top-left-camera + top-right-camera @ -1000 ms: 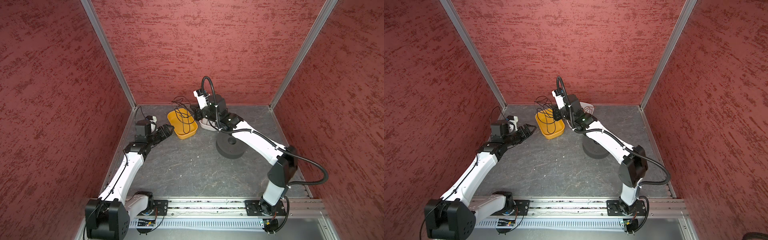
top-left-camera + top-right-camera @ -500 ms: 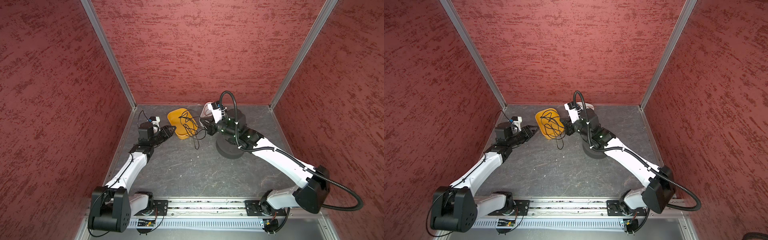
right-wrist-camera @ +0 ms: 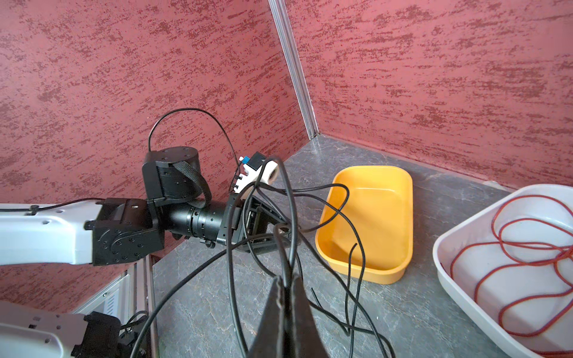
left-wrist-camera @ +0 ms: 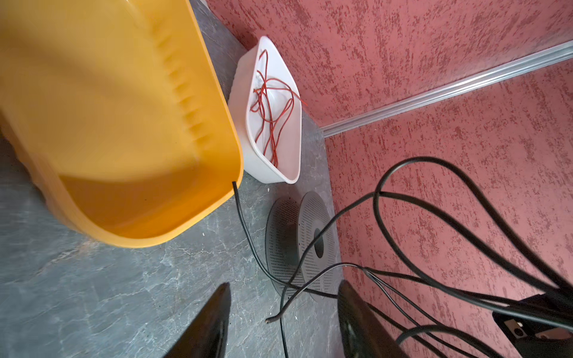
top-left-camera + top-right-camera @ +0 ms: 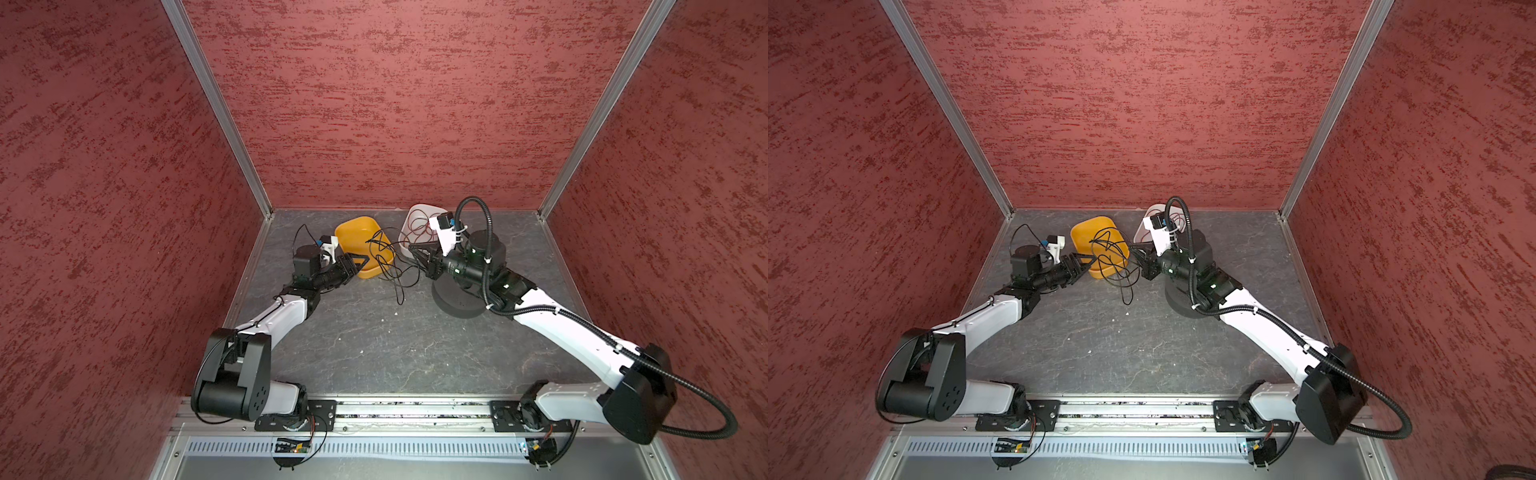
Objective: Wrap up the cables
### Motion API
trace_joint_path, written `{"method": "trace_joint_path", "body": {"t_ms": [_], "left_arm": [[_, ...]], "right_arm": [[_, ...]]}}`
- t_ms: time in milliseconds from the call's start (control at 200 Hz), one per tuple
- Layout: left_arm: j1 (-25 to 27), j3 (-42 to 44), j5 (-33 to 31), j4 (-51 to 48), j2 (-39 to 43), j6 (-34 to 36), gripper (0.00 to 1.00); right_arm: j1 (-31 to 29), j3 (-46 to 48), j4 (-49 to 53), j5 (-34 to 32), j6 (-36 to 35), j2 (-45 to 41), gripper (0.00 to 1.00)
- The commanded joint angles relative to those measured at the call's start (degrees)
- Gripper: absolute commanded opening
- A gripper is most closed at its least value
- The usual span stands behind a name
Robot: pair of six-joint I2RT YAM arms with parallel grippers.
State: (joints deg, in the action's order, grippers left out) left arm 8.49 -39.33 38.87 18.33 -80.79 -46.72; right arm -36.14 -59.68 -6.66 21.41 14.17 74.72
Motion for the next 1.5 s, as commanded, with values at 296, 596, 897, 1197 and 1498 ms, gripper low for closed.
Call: {"method": "trace_joint_path", "body": {"t_ms": [296,596,897,1197,1498], "left_arm": [[-0.7,-3.0,-4.6,-12.3,4.6,4.2,0.6],[-2.5,-8.9,-4.8,-28.4,7.8,11.6,0.69],[-2.1,-12.6,-4.6,-36.8,4.4,16.6,0.73],[2.7,-16.2,-9.4,-42.2,-0.6,21.8,0.72],[6.1,-16.7,-12.9,-42.5,-1.4,23.6,0.62]], "right_arm": [[1.1,2.8,5.0,5.0,-9.4,-1.5,0.0],[-1.3,5.4,10.7,3.9,-18.3,0.0,0.0],[-7.2,5.3,15.0,2.3,-23.7,5.2,0.0],[-12.0,5.7,18.0,2.2,-19.1,10.4,0.14],[-10.3,6.3,19.6,-1.6,-12.7,9.6,0.67]]}}
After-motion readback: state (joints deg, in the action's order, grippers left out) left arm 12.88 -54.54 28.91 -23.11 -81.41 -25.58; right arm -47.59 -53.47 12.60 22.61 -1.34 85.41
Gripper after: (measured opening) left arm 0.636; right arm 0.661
